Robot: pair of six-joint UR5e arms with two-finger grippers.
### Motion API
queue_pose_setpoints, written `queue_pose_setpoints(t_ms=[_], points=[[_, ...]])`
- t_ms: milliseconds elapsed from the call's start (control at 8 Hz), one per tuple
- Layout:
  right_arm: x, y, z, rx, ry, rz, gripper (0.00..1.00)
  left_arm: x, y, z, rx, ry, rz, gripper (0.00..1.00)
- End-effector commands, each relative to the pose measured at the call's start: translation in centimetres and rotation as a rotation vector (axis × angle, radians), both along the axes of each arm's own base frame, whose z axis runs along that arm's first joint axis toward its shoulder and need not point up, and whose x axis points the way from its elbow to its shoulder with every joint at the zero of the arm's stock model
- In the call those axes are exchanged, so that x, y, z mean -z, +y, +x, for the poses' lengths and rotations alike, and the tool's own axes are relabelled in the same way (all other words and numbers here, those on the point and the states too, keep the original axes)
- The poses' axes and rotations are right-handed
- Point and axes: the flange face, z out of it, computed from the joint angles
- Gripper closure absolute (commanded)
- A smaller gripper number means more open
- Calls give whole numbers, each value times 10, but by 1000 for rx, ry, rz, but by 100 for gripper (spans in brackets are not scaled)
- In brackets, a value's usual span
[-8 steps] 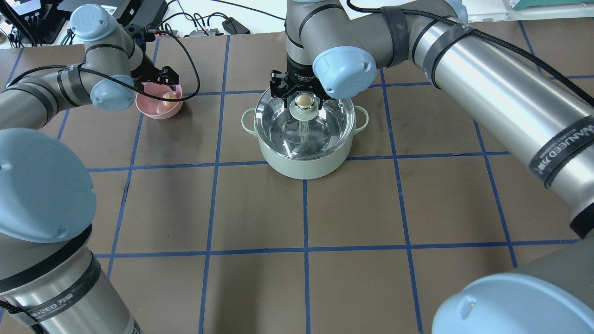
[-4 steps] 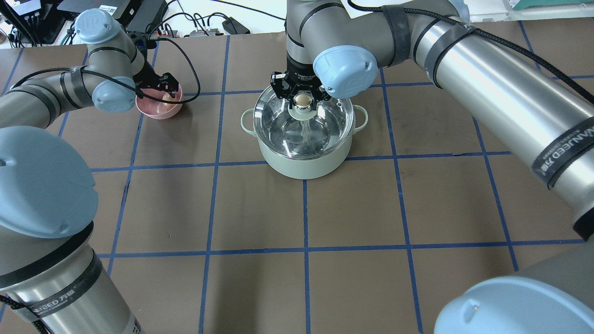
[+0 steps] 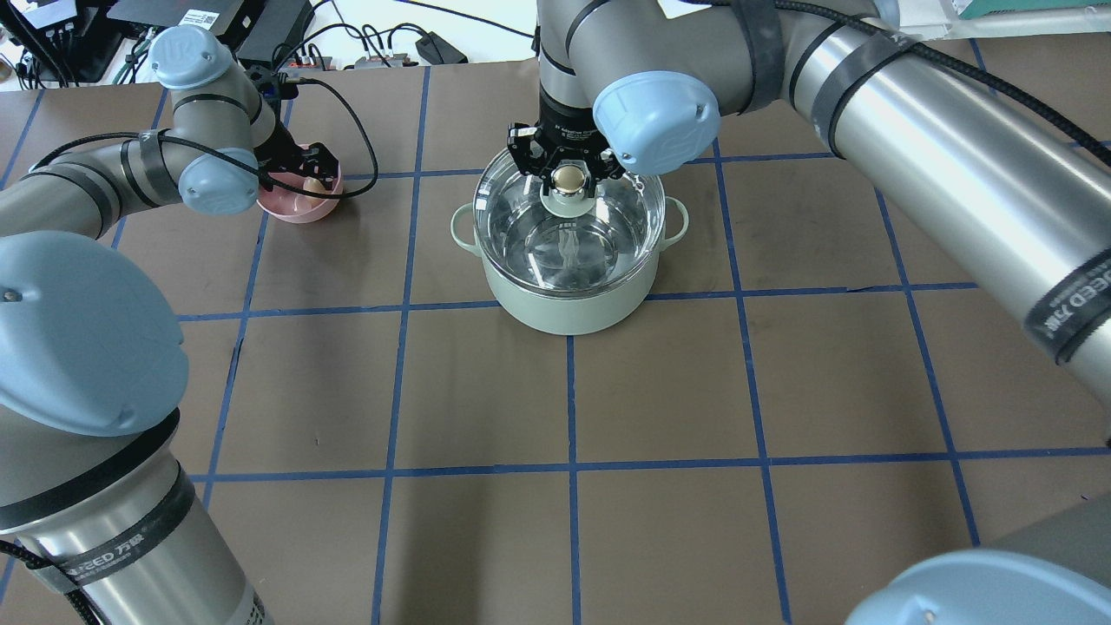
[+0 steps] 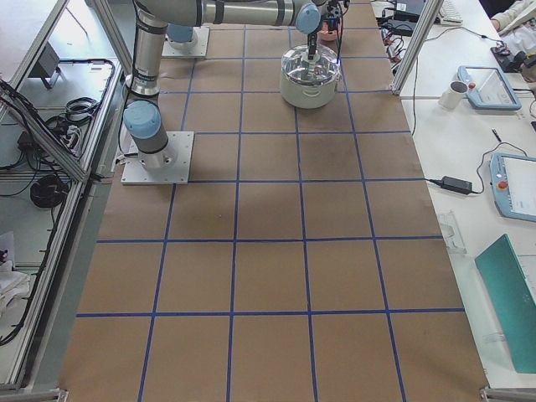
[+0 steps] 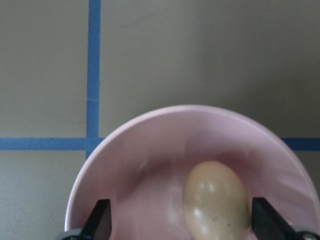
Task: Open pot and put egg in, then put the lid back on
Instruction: 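Grasp the lid knob with the right gripper while the left gripper grasps the egg, then lift the glass lid off the pot and set it beside the pot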
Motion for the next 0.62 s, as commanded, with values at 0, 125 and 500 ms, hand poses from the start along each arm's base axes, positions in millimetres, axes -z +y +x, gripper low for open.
queue_pose_setpoints(t_ms=[0,125,500], points=[[-49,15,-31,-12,11,-6,86,6,0,0,0,3,9,0],[-65,16,-65,-34,27,15,86,8,0,-1,4,2,12,11],[-98,6,-182,-28,37,45,88,12,0,1,28,-3,20,43]])
